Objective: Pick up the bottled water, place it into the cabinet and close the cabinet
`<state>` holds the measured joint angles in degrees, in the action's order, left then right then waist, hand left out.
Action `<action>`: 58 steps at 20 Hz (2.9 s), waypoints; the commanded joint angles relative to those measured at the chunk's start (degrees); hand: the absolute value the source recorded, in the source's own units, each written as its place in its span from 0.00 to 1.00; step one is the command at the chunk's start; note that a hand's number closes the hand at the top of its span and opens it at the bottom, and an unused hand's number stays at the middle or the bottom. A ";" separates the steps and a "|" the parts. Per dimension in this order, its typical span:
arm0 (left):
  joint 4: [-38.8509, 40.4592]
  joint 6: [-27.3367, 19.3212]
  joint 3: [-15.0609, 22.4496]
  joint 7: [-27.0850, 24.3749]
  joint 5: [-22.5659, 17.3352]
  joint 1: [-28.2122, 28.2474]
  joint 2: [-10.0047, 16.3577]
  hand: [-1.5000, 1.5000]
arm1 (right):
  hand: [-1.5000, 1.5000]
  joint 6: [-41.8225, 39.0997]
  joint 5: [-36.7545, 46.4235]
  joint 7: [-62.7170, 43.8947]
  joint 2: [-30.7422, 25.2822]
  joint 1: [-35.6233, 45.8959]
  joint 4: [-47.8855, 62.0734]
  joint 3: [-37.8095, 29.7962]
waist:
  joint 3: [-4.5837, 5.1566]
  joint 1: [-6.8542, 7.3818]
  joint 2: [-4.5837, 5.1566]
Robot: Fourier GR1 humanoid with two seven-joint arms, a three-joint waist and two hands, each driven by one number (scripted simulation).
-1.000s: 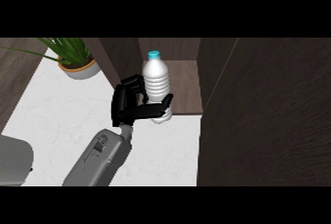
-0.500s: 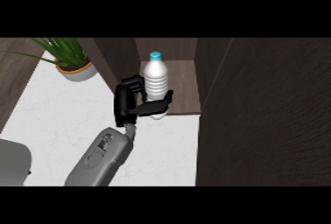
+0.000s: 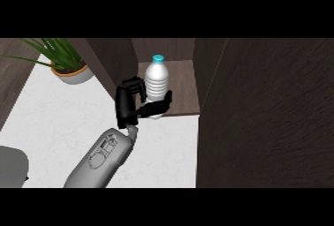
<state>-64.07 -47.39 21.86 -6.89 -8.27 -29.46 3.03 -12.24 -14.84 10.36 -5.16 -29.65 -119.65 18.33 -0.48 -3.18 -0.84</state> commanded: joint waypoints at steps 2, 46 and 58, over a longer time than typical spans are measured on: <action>13.12 5.04 -2.72 3.84 1.50 -14.18 4.41 1.00 | 0.00 -0.16 0.09 0.12 -0.38 -0.84 -0.37 0.12 | 0.45 -2.36 2.12; 32.98 31.64 -19.37 -29.98 -8.93 -20.73 0.25 0.00 | 0.00 0.78 0.62 3.83 -1.06 -4.37 -1.45 -0.19 | 0.48 3.08 0.71; 3.11 33.60 -10.80 -17.30 -13.24 -4.10 1.95 0.00 | 0.00 2.93 2.98 2.31 -1.88 -8.36 -5.39 2.06 | 0.47 4.74 0.06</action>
<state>-50.50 -14.93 11.87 -27.39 -19.95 -40.90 0.08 -9.51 -12.48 13.08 -6.34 -36.45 -123.75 19.75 -0.09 0.38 -0.21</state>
